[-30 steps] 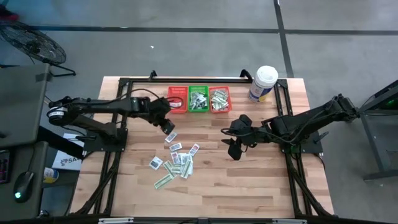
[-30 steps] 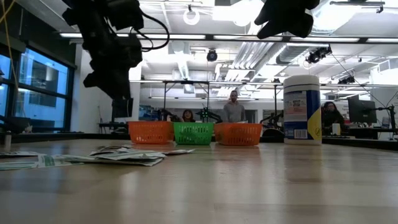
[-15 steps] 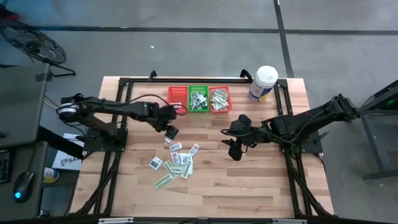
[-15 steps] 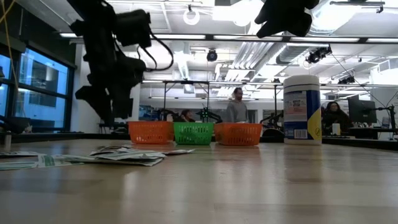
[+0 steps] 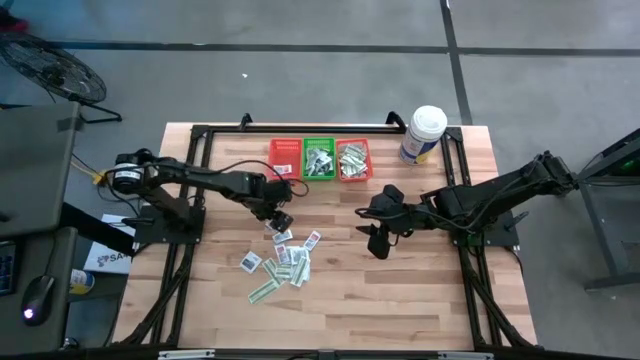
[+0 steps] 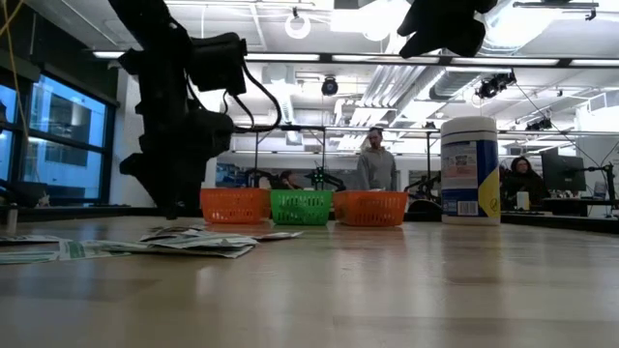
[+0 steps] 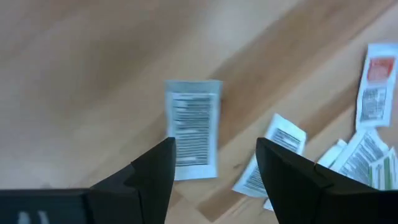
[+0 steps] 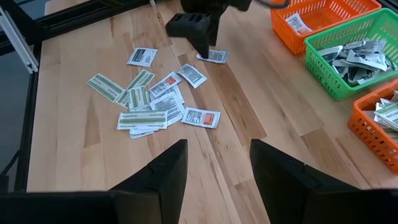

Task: Pick & Place First Aid Supplies
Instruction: Put the ointment pack into the left orange bin

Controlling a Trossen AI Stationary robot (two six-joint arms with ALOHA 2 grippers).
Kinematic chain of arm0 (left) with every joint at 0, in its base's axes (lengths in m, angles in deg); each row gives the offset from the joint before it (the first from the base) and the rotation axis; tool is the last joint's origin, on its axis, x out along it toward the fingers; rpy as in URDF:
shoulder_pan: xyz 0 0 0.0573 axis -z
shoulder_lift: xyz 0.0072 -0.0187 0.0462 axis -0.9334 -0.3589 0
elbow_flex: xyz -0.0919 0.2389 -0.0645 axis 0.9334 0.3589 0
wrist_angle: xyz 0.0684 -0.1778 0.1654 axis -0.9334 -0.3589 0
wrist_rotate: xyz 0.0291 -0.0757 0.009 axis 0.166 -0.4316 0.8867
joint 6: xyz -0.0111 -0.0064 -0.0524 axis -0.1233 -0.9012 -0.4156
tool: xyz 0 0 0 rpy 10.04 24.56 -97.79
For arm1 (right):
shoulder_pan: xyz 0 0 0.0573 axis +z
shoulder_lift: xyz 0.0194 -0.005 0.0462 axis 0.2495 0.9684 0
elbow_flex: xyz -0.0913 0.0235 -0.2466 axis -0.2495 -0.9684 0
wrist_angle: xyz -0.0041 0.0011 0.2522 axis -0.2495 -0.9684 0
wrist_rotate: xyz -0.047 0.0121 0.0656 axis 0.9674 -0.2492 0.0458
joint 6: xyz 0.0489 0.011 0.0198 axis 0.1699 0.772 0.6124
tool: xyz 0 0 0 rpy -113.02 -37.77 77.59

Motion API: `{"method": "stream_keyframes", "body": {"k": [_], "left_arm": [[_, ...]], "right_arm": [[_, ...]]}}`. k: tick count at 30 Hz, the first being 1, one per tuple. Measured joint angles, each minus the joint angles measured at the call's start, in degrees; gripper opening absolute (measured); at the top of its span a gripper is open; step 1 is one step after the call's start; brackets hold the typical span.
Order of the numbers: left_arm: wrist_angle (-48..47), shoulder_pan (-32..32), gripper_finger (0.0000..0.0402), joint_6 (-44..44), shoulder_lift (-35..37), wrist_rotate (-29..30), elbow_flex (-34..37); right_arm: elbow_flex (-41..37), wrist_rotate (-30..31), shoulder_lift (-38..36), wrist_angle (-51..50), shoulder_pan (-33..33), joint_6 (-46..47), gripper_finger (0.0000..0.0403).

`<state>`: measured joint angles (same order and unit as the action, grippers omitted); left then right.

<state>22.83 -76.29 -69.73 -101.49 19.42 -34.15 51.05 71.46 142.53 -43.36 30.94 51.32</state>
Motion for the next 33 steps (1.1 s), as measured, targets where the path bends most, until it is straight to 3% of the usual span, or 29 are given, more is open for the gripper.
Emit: {"method": "stream_keyframes", "body": {"k": [6, 18, 33], "left_arm": [[-0.90, 1.47, 0.0218, -2.55, -2.40, 4.42, -0.02], [-1.05, 1.52, 0.0218, -2.14, -2.91, 5.53, -0.04], [-3.15, 7.86, 0.0215, -5.84, -8.86, 13.19, -0.41]], "right_arm": [[0.00, -0.34, 0.00, 0.25, 0.00, 0.49, 0.0168], [0.00, -0.38, 0.00, 0.37, 0.00, 1.16, 0.0168], [0.00, -0.46, 0.00, 0.37, 0.00, 1.38, 0.0168]]}}
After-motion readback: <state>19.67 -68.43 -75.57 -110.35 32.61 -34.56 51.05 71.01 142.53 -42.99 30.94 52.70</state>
